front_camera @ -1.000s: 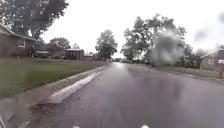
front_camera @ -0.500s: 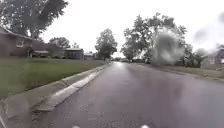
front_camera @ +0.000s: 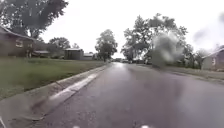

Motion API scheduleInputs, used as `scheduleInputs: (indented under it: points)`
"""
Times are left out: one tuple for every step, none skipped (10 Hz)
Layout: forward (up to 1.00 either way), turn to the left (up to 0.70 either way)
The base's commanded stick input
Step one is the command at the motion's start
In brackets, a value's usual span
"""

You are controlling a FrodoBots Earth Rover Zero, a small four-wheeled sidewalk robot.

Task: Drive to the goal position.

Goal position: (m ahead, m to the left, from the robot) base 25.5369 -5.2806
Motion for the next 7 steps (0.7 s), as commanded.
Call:
scheduleInputs:
  points:
    - [0.5,0.0]
    - [0.5,0.0]
    - [0.5,0.0]
    - [0.5,0.0]
    - [0.5,0.0]
    - [0.5,0.0]
    - [0.5,0.0]
